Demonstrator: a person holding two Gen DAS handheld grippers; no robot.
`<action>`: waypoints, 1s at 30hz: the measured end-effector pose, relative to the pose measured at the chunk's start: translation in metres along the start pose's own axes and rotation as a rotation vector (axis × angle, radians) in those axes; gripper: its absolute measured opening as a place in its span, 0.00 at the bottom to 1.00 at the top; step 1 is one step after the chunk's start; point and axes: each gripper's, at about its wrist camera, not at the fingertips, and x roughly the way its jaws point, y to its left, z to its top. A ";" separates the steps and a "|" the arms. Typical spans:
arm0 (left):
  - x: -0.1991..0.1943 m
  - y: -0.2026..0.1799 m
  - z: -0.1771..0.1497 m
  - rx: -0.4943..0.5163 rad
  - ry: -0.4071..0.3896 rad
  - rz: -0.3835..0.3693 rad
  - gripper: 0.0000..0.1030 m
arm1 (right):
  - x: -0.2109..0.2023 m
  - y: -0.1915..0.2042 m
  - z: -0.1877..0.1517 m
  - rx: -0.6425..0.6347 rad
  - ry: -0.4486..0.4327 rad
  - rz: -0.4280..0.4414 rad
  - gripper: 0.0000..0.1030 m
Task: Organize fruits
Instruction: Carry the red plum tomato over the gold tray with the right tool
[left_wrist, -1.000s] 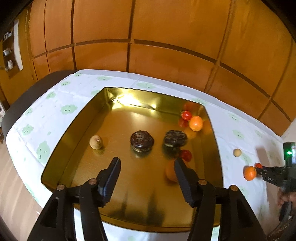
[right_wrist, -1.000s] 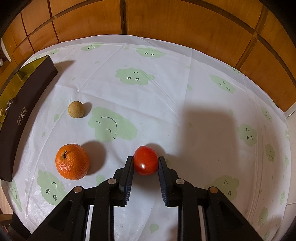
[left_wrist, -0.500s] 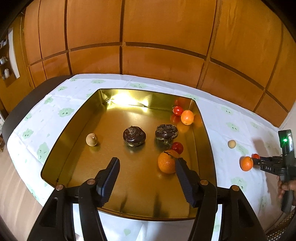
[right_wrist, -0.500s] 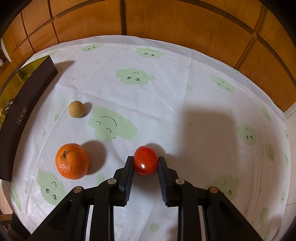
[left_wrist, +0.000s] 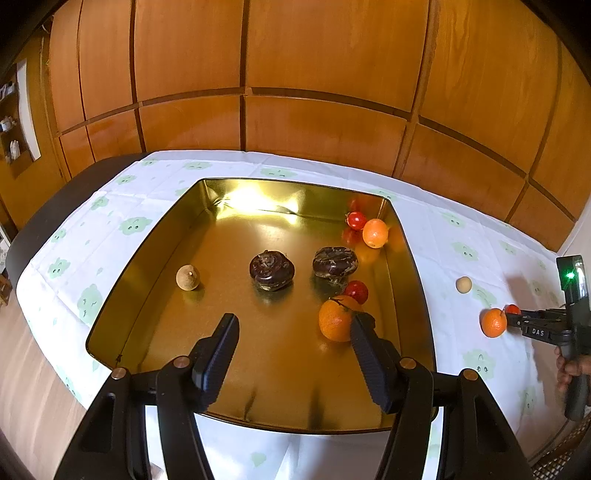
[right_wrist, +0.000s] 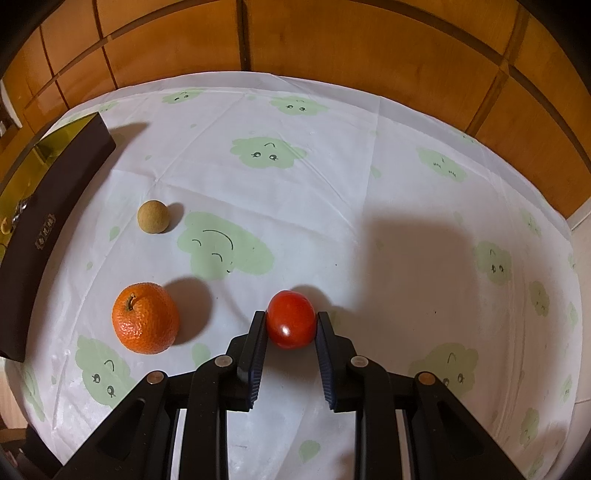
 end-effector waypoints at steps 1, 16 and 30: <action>0.000 0.001 0.000 0.000 0.001 0.000 0.61 | 0.000 -0.001 0.000 0.004 0.003 0.003 0.25; 0.000 0.016 -0.005 -0.032 -0.005 0.015 0.62 | -0.025 0.007 0.008 -0.016 -0.029 0.078 0.25; -0.003 0.036 -0.004 -0.085 -0.018 0.048 0.61 | -0.078 0.101 0.005 -0.179 -0.138 0.307 0.25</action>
